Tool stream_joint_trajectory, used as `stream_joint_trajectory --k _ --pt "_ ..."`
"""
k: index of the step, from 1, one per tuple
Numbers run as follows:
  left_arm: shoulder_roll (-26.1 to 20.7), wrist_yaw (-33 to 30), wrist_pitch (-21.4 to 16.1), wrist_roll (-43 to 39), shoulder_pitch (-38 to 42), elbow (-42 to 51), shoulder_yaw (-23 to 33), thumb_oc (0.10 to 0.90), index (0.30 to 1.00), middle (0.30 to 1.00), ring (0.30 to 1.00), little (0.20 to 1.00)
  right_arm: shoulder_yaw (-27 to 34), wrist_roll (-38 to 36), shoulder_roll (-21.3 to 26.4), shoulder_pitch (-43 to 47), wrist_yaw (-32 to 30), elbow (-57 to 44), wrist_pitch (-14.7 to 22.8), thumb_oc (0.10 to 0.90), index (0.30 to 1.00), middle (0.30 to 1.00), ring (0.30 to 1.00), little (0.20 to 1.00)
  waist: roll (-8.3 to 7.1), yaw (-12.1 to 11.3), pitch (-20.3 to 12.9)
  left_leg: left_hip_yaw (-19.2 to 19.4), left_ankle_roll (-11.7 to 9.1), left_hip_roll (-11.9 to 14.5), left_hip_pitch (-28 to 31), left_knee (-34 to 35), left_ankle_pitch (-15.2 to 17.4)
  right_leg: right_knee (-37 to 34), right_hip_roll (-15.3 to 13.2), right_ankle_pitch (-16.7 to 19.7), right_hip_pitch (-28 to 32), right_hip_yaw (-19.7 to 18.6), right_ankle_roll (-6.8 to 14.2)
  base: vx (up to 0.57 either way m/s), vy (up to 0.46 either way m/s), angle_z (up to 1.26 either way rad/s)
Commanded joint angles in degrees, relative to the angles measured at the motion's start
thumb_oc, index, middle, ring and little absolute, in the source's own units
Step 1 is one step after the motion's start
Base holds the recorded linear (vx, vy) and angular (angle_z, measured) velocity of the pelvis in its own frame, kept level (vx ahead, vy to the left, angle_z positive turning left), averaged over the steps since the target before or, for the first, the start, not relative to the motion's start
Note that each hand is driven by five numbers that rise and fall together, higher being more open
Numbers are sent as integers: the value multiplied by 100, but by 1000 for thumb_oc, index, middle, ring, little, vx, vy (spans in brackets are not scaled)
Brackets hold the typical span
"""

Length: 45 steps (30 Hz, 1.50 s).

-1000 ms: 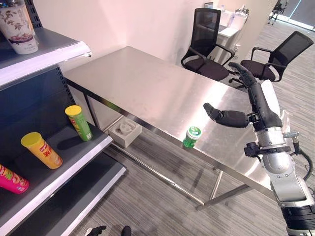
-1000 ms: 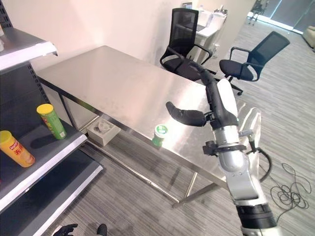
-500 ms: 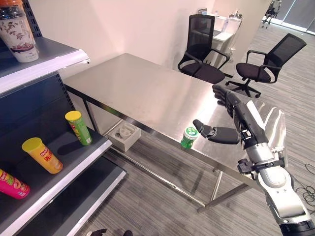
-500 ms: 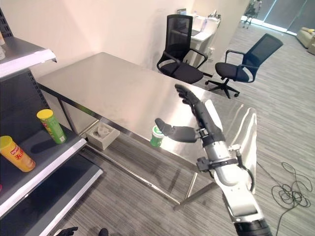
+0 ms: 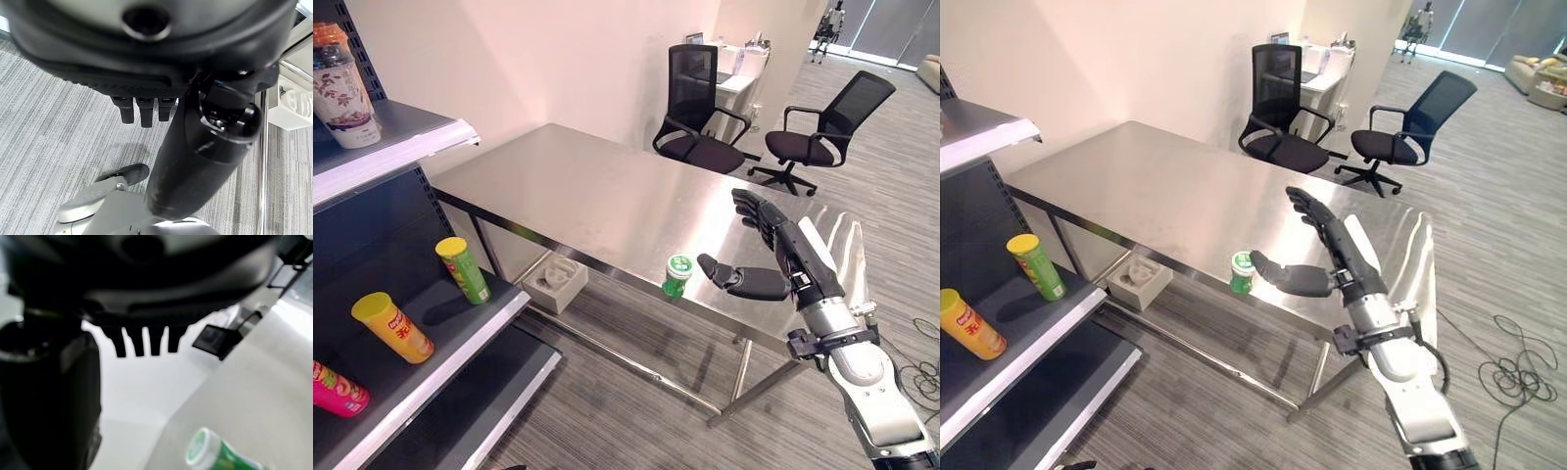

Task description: Put the goods on the table back onto the shelves and tidy them up.

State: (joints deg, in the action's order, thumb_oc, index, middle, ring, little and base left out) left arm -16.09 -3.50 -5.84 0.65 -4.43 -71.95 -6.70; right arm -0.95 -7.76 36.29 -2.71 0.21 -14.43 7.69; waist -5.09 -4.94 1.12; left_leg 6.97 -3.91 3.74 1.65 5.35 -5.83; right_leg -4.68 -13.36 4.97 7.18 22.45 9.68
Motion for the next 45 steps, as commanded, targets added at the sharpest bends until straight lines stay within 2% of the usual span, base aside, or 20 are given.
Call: stream_joint_trajectory --k 1,21,45 --pt "117 11 -176 107 454 -274 -152 800 900 900 900 900 173 -17 18 411 -38 -464 388 800 900 900 900 900 30 -103 -171 -90 72 40 22 -35 606 356 -229 -72 -95 -192 270 0 0 0" --pt "98 19 -196 103 442 -264 -246 800 900 900 900 900 -211 221 -180 355 44 253 273 800 900 900 900 900 50 -118 -130 -79 97 18 3 -35 619 387 -242 -66 -109 -181 254 0 0 0" --pt "94 43 -200 45 409 -202 -442 800 900 900 900 900 -574 545 -443 870 -278 1163 183 800 900 900 900 900 59 -257 -151 -170 148 -30 27 -35 640 472 -239 -89 -81 -138 246 2 5 0"
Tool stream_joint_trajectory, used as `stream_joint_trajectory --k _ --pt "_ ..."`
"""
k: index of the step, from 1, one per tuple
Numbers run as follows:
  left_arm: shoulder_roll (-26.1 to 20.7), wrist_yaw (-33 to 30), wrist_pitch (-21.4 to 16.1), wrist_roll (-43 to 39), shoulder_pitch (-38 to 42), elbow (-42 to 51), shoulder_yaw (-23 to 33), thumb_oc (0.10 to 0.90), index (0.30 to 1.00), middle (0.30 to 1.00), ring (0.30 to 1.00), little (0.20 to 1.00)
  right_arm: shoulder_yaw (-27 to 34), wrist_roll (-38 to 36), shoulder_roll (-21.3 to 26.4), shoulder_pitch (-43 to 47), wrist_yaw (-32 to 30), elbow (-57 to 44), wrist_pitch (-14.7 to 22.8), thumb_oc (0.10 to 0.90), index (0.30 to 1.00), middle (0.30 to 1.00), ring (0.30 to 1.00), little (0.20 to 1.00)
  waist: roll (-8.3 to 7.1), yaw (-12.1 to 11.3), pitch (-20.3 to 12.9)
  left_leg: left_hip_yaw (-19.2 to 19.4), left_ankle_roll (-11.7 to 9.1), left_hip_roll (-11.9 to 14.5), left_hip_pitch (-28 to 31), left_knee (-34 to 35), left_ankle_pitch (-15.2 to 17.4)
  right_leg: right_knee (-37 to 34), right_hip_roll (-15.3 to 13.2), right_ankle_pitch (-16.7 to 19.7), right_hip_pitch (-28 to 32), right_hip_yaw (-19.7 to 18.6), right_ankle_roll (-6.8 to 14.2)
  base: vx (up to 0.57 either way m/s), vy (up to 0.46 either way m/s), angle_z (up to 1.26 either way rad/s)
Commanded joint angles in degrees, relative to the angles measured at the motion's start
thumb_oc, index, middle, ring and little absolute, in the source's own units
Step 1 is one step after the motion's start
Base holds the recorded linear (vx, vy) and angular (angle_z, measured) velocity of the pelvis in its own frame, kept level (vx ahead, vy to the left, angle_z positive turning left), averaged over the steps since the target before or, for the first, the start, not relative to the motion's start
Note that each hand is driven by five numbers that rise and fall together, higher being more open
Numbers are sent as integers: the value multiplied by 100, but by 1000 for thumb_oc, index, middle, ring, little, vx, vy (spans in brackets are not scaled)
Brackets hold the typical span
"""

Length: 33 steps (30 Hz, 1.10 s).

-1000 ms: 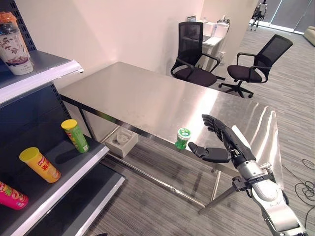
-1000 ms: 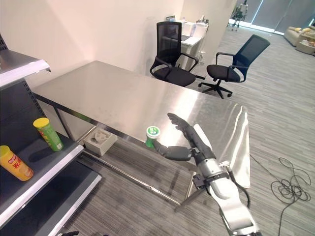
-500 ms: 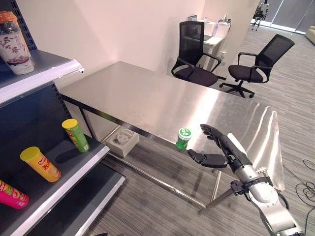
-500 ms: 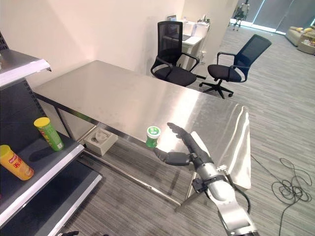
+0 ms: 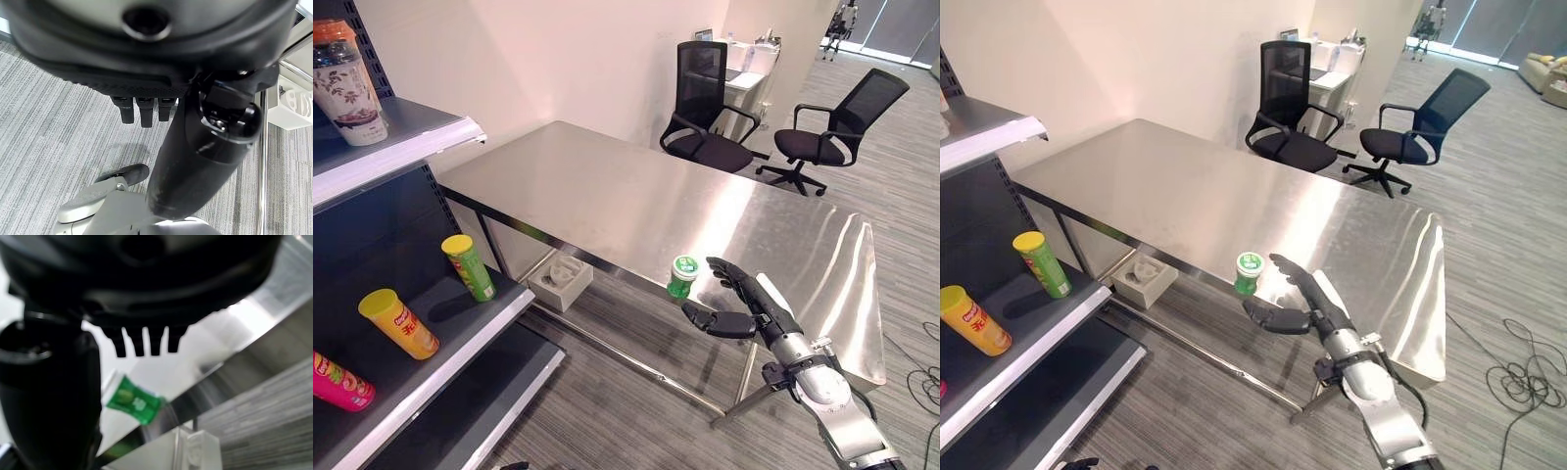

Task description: Put the goods on the table back onto the shelves and tidy them up.

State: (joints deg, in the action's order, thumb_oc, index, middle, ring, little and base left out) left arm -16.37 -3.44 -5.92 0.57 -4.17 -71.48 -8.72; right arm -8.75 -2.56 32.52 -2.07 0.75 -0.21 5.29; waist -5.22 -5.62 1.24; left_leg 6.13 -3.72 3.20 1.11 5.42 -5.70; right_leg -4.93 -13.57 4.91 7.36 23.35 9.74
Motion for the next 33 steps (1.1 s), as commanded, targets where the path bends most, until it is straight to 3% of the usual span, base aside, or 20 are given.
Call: stream_joint_trajectory --k 1,31,32,33 --pt "116 32 -194 55 386 -245 -251 800 900 900 900 900 172 48 -81 865 -352 -211 421 800 900 900 900 900 63 -210 -166 -94 135 14 82 -42 633 504 -221 -79 -98 -228 241 0 0 0" --pt "89 -19 -175 11 322 -148 -410 800 900 900 900 900 -241 229 -428 1448 -709 457 264 800 900 900 900 900 -73 -513 -87 -217 290 -171 55 -42 713 681 -342 17 -143 -215 298 15 20 1" --pt "89 -19 -177 11 318 -152 -415 800 900 900 900 900 -253 229 -434 1458 -714 476 261 769 853 853 853 853 -74 -520 -86 -217 295 -177 56 -42 716 689 -348 25 -142 -217 300 28 41 2" --pt "89 -19 -178 8 319 -148 -421 800 900 900 900 900 -259 222 -447 1465 -718 493 255 405 307 307 307 307 -73 -525 -83 -223 301 -185 57 -42 718 695 -355 29 -140 -218 301 0 0 0"
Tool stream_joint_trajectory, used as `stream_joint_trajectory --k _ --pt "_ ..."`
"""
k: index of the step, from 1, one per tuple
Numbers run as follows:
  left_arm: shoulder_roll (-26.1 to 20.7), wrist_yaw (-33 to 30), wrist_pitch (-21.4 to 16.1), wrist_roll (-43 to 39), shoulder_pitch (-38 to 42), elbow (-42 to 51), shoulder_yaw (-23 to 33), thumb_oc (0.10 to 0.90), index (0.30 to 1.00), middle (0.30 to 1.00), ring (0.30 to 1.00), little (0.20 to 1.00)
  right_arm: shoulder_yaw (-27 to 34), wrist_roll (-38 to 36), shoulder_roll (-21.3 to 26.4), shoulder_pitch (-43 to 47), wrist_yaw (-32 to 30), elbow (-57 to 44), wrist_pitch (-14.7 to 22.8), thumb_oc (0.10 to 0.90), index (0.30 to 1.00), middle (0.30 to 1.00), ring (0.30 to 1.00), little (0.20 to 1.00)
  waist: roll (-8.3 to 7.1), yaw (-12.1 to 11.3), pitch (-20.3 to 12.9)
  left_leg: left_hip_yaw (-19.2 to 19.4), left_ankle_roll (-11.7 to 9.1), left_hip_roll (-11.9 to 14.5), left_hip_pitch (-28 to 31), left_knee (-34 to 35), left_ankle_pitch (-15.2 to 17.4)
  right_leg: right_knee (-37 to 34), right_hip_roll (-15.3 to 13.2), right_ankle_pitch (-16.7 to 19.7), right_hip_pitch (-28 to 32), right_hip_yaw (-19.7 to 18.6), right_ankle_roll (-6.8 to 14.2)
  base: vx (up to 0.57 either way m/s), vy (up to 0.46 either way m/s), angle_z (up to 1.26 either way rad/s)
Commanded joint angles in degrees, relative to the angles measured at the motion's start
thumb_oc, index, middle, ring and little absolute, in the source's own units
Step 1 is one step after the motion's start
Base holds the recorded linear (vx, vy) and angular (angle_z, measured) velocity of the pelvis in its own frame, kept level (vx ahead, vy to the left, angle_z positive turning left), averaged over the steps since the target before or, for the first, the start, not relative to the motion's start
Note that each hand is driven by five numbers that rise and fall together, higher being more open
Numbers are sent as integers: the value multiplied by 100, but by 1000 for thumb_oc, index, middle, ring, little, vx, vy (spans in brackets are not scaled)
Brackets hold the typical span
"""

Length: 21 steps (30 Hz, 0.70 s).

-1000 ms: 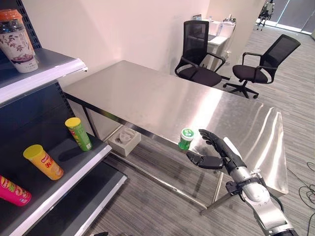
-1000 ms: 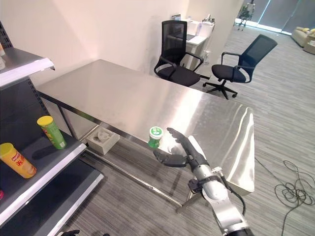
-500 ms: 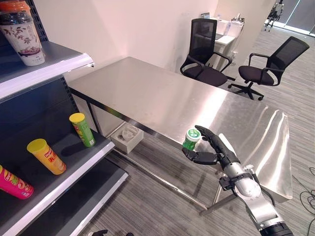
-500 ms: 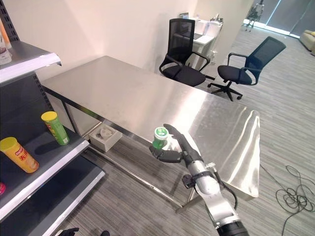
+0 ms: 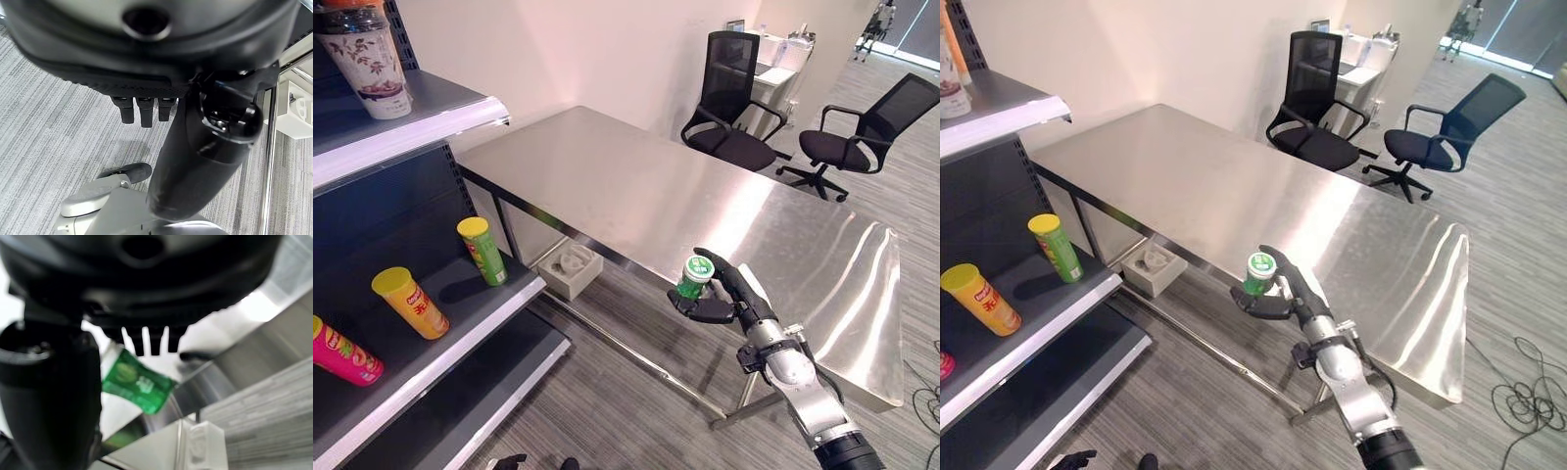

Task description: Put the goods on the table back onto the shelves and tidy them up.

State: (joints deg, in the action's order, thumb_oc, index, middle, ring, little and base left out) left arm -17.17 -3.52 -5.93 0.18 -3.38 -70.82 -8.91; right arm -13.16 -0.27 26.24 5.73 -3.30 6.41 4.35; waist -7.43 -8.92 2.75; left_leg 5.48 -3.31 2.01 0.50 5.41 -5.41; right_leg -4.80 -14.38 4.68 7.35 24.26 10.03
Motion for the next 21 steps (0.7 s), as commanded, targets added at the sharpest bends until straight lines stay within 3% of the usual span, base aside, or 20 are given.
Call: stream_joint_trajectory --k 1,21 --pt "170 -10 -176 48 239 -212 -408 800 900 900 900 900 176 -13 172 696 -322 -140 351 400 300 300 300 300 148 -203 -235 -162 265 -71 121 -41 692 690 -279 56 -136 -309 273 30 35 2" --pt "170 -105 -205 134 237 -162 -408 800 900 900 900 900 269 336 156 524 -489 -38 309 400 300 300 300 300 168 -217 -225 -212 316 -150 137 -41 737 717 -332 40 -146 -311 284 0 0 0"
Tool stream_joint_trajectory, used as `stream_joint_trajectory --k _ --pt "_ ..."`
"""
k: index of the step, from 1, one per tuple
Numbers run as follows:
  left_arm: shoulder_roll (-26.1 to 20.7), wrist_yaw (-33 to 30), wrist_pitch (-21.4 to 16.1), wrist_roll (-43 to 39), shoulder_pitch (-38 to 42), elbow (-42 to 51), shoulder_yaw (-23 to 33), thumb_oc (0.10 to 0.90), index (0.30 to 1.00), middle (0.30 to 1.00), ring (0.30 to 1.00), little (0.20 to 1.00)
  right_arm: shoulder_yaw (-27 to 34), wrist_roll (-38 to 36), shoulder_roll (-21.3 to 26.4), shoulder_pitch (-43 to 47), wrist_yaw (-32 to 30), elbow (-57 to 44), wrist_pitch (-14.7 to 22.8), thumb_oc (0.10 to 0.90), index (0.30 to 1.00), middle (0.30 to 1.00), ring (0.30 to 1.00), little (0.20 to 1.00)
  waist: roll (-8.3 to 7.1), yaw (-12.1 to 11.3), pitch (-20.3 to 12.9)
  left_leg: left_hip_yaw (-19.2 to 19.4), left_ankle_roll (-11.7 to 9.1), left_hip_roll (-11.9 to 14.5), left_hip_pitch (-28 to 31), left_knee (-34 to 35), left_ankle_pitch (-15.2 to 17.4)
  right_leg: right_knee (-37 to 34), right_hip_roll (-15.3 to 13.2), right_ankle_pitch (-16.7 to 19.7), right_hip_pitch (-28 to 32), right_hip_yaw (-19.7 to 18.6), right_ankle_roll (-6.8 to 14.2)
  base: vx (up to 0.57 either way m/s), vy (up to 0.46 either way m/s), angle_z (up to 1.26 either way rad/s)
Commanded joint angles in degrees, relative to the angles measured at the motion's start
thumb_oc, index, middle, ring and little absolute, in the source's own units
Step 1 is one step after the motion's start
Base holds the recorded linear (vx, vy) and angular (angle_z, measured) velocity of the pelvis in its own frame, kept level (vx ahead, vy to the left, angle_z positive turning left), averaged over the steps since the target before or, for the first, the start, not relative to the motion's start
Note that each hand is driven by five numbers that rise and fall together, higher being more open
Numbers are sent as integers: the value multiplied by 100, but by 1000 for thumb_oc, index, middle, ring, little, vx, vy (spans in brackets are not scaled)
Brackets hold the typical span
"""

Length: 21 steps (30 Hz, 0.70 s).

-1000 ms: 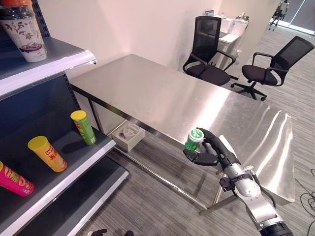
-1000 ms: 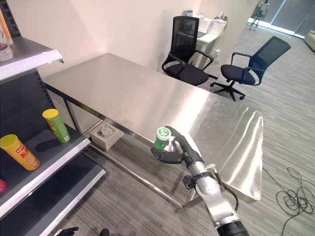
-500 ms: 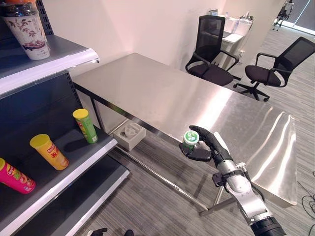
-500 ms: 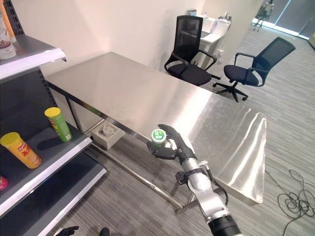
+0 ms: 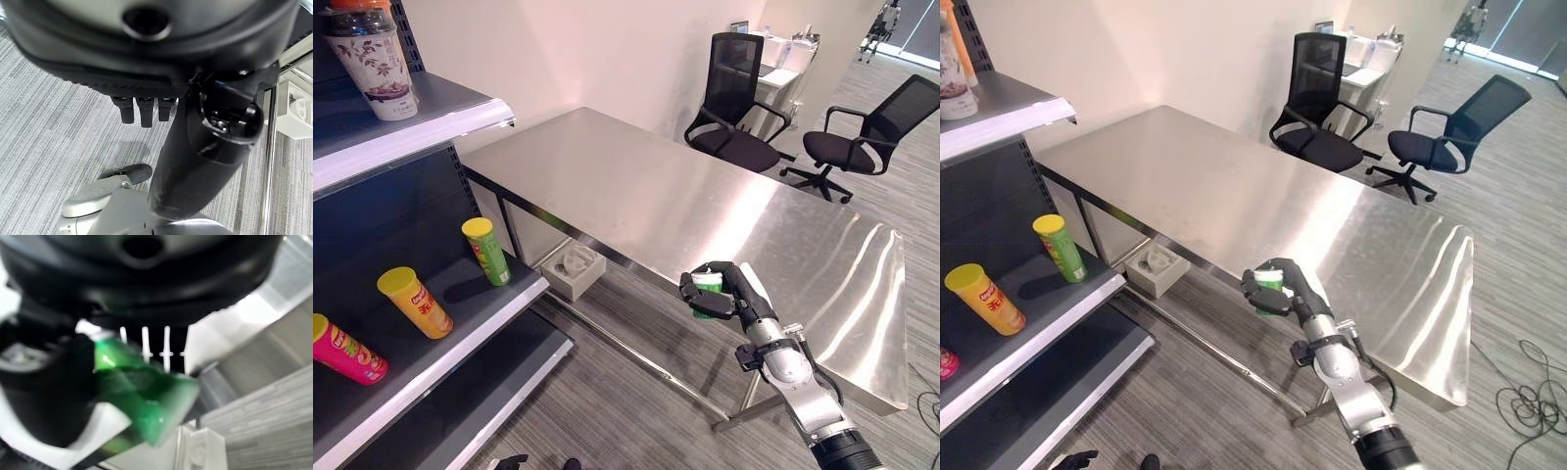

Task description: Put the goods on the table back onto the shelves and tidy them up.

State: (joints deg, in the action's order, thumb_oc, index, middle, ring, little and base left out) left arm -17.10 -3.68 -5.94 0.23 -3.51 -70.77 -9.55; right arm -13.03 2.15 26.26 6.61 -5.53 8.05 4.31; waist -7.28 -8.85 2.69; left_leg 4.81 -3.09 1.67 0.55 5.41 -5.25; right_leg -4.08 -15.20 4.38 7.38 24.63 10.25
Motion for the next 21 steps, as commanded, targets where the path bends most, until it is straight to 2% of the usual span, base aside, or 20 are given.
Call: stream_joint_trajectory --k 1,12,19,21 --pt "162 -106 -207 136 257 -151 -348 800 900 900 900 900 278 105 165 442 -291 -213 330 400 300 300 300 300 162 -222 -220 -151 293 -115 138 -41 720 643 -247 59 -144 -360 259 0 0 0" --pt "136 -222 -221 230 238 -45 -395 800 900 900 900 900 411 74 137 441 -432 -291 360 400 300 300 300 300 211 -221 -231 -183 270 -87 176 -41 709 643 -211 -42 -95 -338 225 0 0 0" --pt "151 -231 -205 228 258 -70 -378 800 900 900 900 900 615 -121 143 495 -462 -1180 559 400 300 300 300 300 248 -195 -247 -208 258 -70 169 -41 681 647 -187 -73 -90 -346 210 -16 -19 0" --pt "154 -236 -195 216 256 -77 -393 800 900 900 900 900 573 -499 60 601 -382 -1541 662 400 300 300 300 300 261 -189 -266 -202 241 -46 167 -41 662 639 -165 -105 -89 -355 187 -34 -45 1"
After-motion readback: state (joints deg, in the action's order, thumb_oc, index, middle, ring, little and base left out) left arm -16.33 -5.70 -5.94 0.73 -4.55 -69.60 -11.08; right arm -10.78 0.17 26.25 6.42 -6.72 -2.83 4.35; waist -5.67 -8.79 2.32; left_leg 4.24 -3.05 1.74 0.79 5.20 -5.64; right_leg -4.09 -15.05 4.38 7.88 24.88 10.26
